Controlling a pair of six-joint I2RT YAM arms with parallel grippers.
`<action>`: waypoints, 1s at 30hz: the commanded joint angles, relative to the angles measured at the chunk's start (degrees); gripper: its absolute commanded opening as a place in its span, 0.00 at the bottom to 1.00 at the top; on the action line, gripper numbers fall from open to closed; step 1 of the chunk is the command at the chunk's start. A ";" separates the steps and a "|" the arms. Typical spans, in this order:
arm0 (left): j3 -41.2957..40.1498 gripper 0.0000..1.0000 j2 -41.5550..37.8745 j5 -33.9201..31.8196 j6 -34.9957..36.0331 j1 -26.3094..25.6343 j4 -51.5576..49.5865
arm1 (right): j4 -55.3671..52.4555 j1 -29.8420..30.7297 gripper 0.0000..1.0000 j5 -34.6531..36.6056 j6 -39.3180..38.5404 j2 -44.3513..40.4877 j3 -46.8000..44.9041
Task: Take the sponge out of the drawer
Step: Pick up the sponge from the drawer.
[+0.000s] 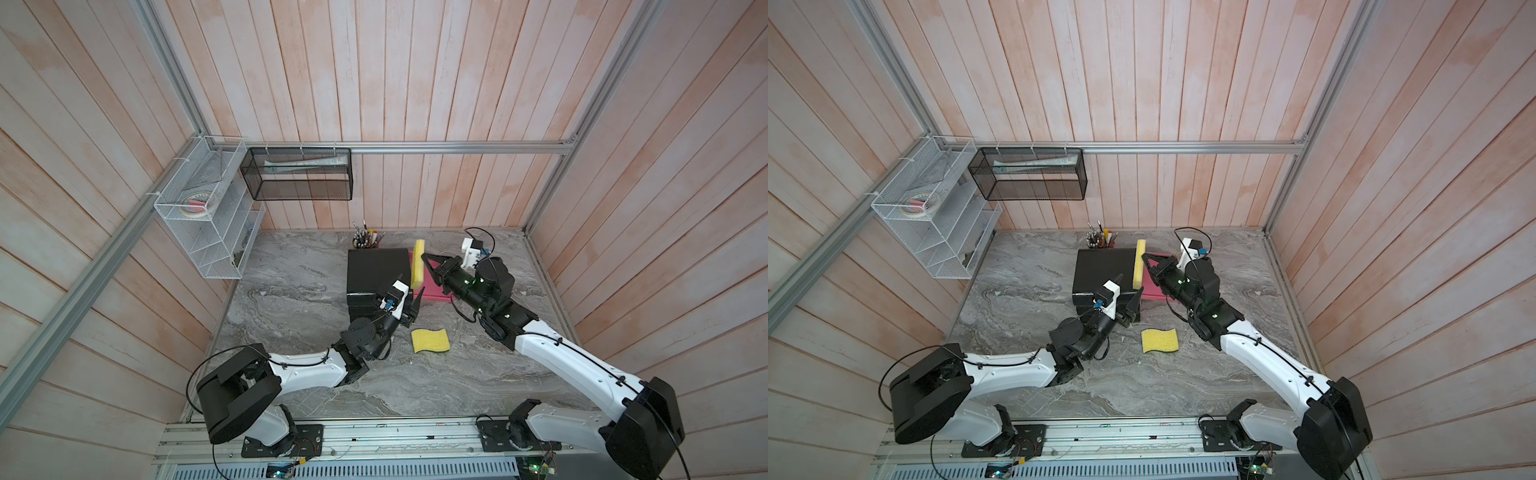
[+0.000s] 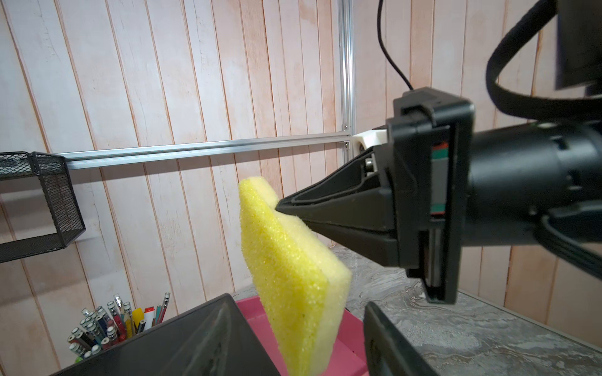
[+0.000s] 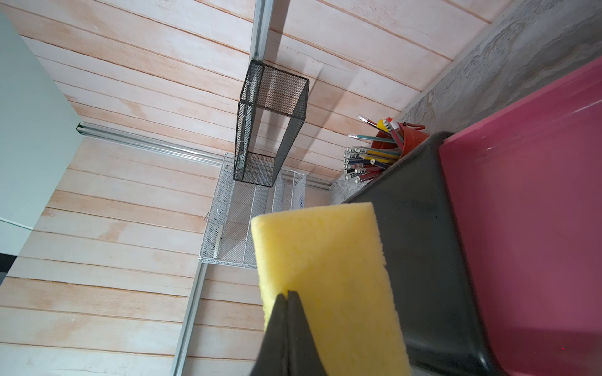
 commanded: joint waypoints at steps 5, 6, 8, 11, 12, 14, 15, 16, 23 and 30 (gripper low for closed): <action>2.18 0.63 1.45 -0.56 0.59 -0.16 -0.20 | 1.80 1.01 0.00 1.65 1.08 -1.37 -0.64; 2.36 0.62 1.58 -0.39 0.49 -0.09 -0.57 | 1.78 1.04 0.00 1.88 1.07 -1.43 -0.64; 2.73 0.61 2.13 -0.41 0.49 -0.14 -0.39 | 1.80 1.28 0.00 1.90 1.13 -1.41 -0.64; 3.14 0.52 2.78 -0.34 0.49 -0.15 -0.22 | 1.41 1.64 0.00 2.25 1.12 -1.47 -0.68; 3.39 0.48 2.94 -0.34 0.41 -0.15 -0.46 | 1.36 1.75 0.00 2.30 1.38 -1.51 -0.83; 3.61 0.42 3.24 -0.62 0.33 -0.07 -0.55 | 1.72 1.85 0.00 2.58 1.69 -1.93 -1.38; 3.70 0.41 3.28 -0.62 0.30 -0.16 -0.52 | 1.72 1.91 0.00 2.93 1.78 -2.28 -1.62; 3.70 0.41 3.43 -0.67 0.40 -0.12 -0.51 | 1.72 1.91 0.00 3.07 1.83 -2.46 -1.77; 3.88 0.51 4.22 -0.85 0.26 -0.16 0.00 | 2.16 2.09 0.00 3.89 2.79 -3.60 -3.09; 3.28 0.55 4.65 -0.29 -0.12 -0.14 0.17 | 1.92 2.09 0.00 5.46 3.20 -4.37 -3.63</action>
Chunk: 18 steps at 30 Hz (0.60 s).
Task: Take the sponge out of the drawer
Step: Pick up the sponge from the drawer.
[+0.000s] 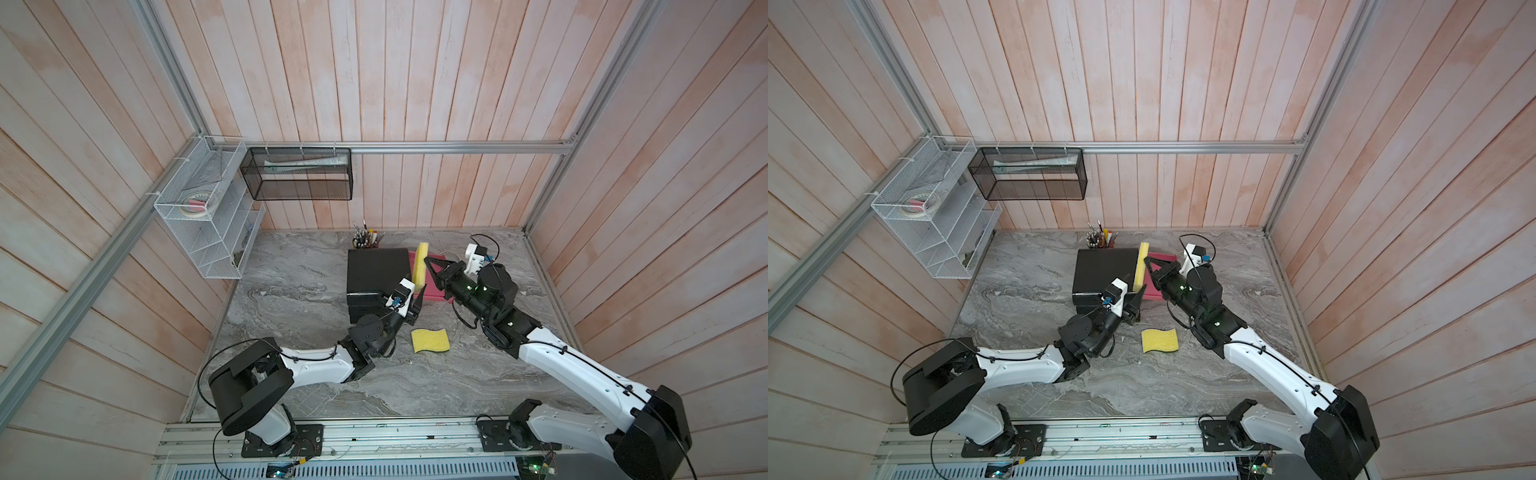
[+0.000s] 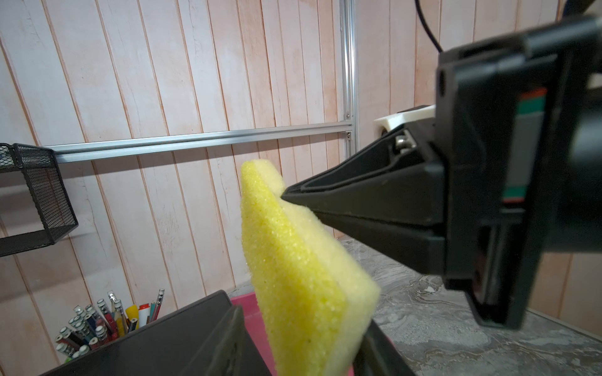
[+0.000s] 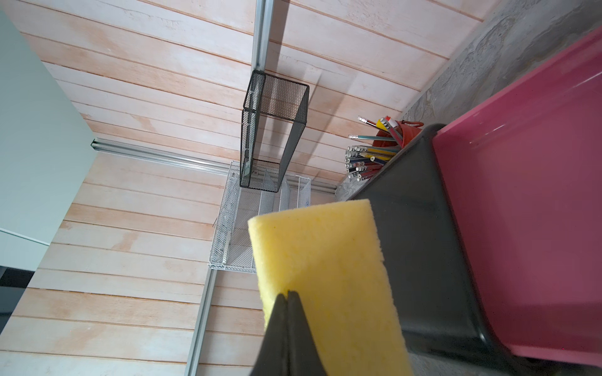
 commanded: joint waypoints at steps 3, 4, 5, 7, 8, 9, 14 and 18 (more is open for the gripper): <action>0.42 0.55 0.89 0.23 -0.10 -0.16 1.57 | 1.36 0.36 0.00 1.37 0.50 -0.89 -0.67; 0.48 0.54 0.97 0.23 0.01 -0.16 1.54 | 1.35 0.34 0.00 1.23 0.66 -0.90 -0.75; 0.82 0.50 1.06 0.23 0.14 -0.13 1.35 | 1.36 0.39 0.00 1.01 0.81 -0.78 -0.75; 1.12 0.44 1.23 0.31 0.18 -0.15 1.25 | 1.61 0.34 0.00 0.85 1.03 -0.68 -0.83; 1.10 0.41 1.31 0.38 0.17 -0.16 1.48 | 1.61 0.34 0.00 0.73 1.06 -0.58 -0.83; 1.14 0.38 1.46 0.36 0.17 -0.16 1.74 | 1.68 0.38 0.00 0.47 1.13 -0.47 -0.83; 0.67 0.21 1.15 1.89 0.51 -0.16 1.89 | 2.21 0.35 0.00 0.12 1.65 -0.15 -1.38; -0.52 0.01 -0.57 3.84 0.54 -0.16 2.07 | 2.40 0.34 0.00 0.05 1.65 0.09 -1.78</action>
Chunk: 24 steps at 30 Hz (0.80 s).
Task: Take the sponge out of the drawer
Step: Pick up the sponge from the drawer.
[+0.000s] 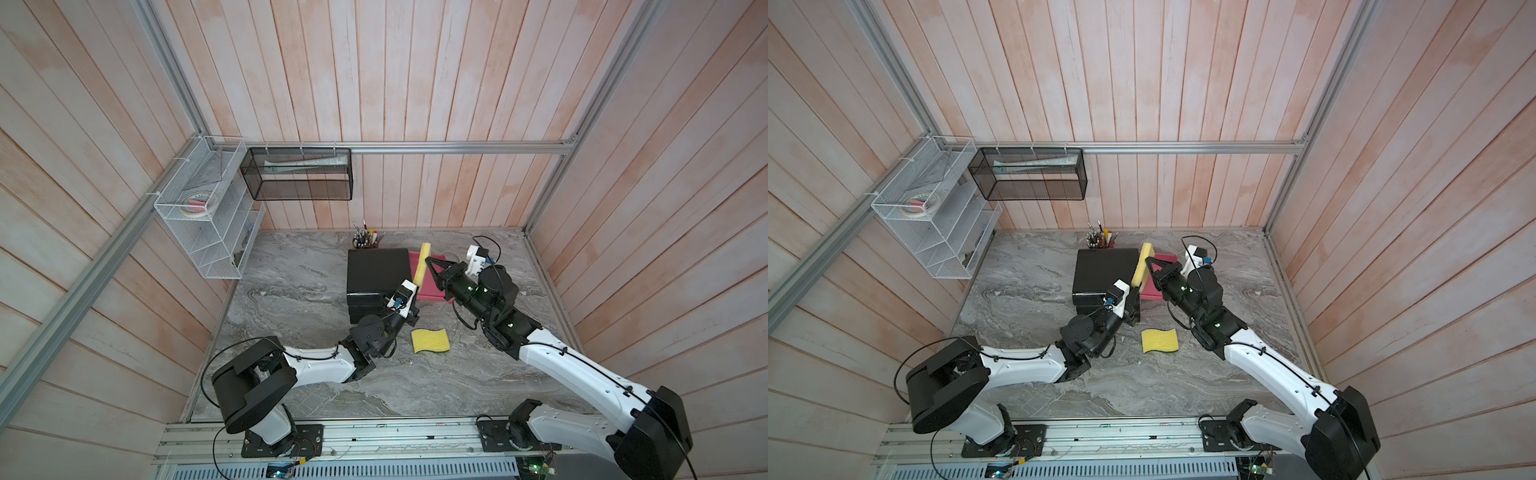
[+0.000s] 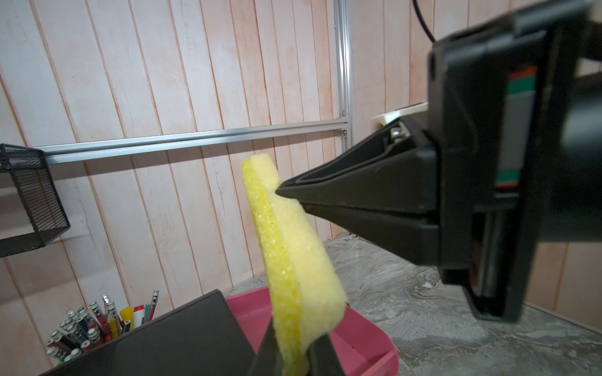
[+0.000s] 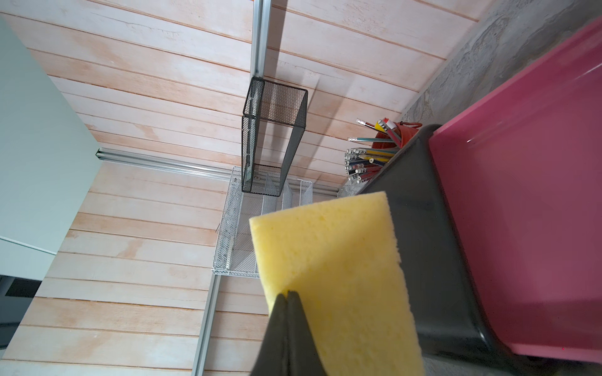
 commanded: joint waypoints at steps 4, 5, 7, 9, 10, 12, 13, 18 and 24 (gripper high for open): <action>-0.90 0.00 -3.13 3.70 -0.05 -0.07 0.23 | 1.71 0.34 0.00 0.68 -0.16 -0.26 -1.45; -1.24 0.00 -3.30 3.79 -0.14 -0.07 0.37 | 1.85 0.34 0.00 0.70 -0.41 -0.43 -1.54; -1.60 0.00 -3.94 3.74 -0.78 -0.04 0.23 | 2.01 0.30 0.00 0.66 -1.80 -0.63 -1.39; -2.07 0.00 -5.36 4.05 -1.88 -0.07 -1.13 | 2.28 0.19 0.06 0.93 -4.50 -1.16 -1.30; -2.29 0.00 -6.25 4.21 -2.57 0.01 -1.95 | 2.44 0.17 0.12 1.41 -5.80 -1.61 -1.36; -3.04 0.00 -9.12 4.49 -5.09 0.10 -5.24 | 3.03 0.09 0.23 3.31 -10.32 -3.37 -1.63; -3.34 0.00 -10.66 5.36 -6.73 0.34 -7.52 | 2.64 0.08 0.27 4.78 -12.48 -4.47 -1.67; -3.40 0.00 -21.01 21.80 -24.39 8.14 -26.65 | 0.09 0.09 0.38 12.99 -25.58 -11.26 -2.45; -2.56 0.00 -26.70 37.66 -35.84 12.06 -44.11 | -1.86 -0.01 0.46 20.97 -32.57 -18.21 -5.19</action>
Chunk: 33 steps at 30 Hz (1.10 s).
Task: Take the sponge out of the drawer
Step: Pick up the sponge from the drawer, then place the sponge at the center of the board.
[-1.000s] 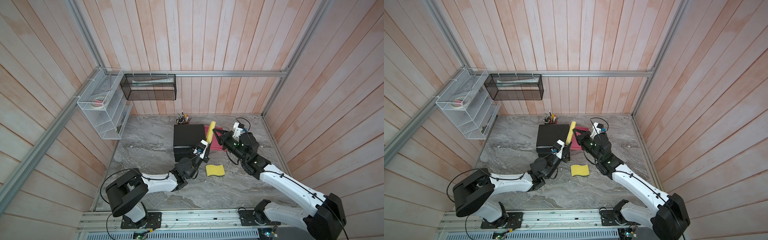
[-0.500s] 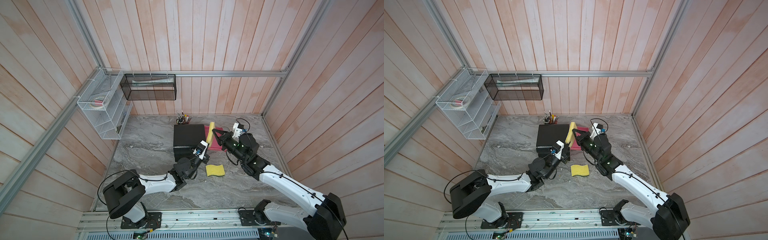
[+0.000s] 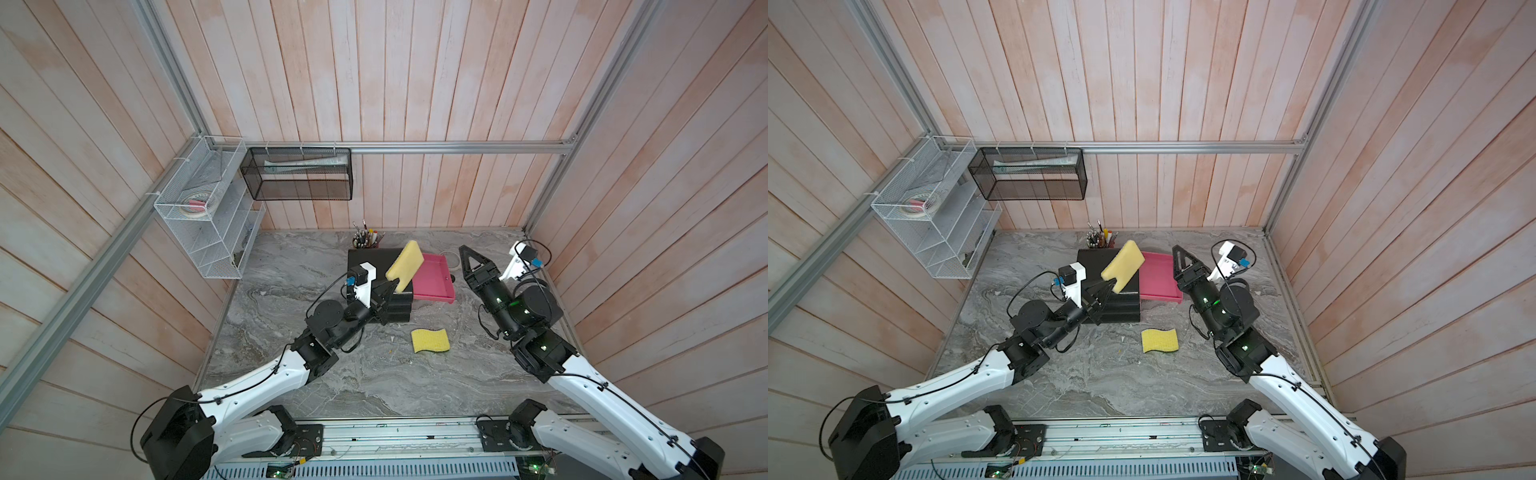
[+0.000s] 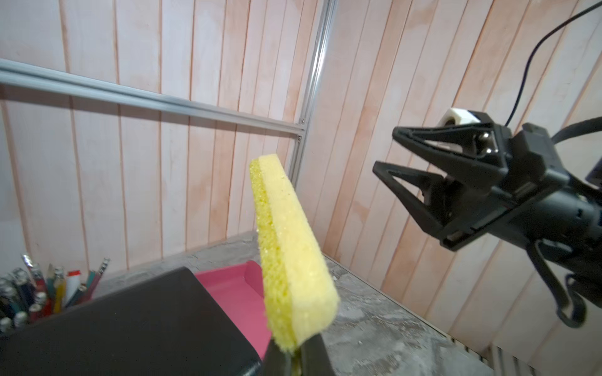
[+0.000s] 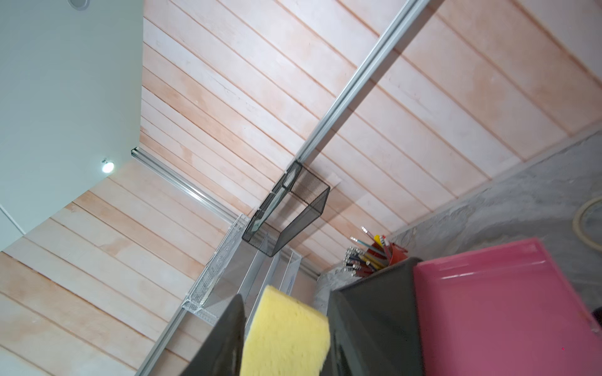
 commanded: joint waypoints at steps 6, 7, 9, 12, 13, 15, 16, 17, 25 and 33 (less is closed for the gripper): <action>-6.14 0.00 -4.04 19.22 -18.14 0.38 -14.33 | 1.45 -0.38 0.49 9.69 -8.11 -5.37 -6.51; -7.42 0.00 -5.02 18.84 -19.00 0.37 -14.89 | 1.28 -0.31 0.49 9.93 -8.30 -5.62 -6.73; -10.26 0.00 -7.42 17.67 -20.56 0.34 -16.84 | 1.17 -0.40 0.50 10.34 -8.58 -5.99 -7.12; -11.92 0.00 -9.05 14.14 -19.88 0.34 -22.75 | 2.26 -0.47 0.50 10.47 -8.87 -6.41 -8.15; -12.00 0.00 -8.96 13.08 -19.59 0.32 -24.77 | 2.64 -0.45 0.50 10.51 -8.79 -6.43 -8.37; -13.04 0.00 -8.24 12.95 -19.52 0.32 -26.21 | 3.45 -0.55 0.50 10.42 -8.45 -6.30 -9.04; -13.66 0.00 -7.96 13.02 -20.02 0.34 -26.29 | 3.57 -0.54 0.50 10.32 -8.27 -6.24 -9.20; -14.66 0.00 -7.75 12.69 -20.44 0.38 -26.28 | 3.63 -0.51 0.50 10.33 -8.15 -6.13 -9.39; -16.14 0.00 -3.63 9.23 -18.17 0.49 -29.64 | 4.25 -0.54 0.50 10.35 -7.29 -6.34 -10.39; -14.12 0.01 5.26 5.93 -16.21 0.65 -28.74 | 5.46 -0.56 0.50 10.23 -6.26 -6.00 -11.33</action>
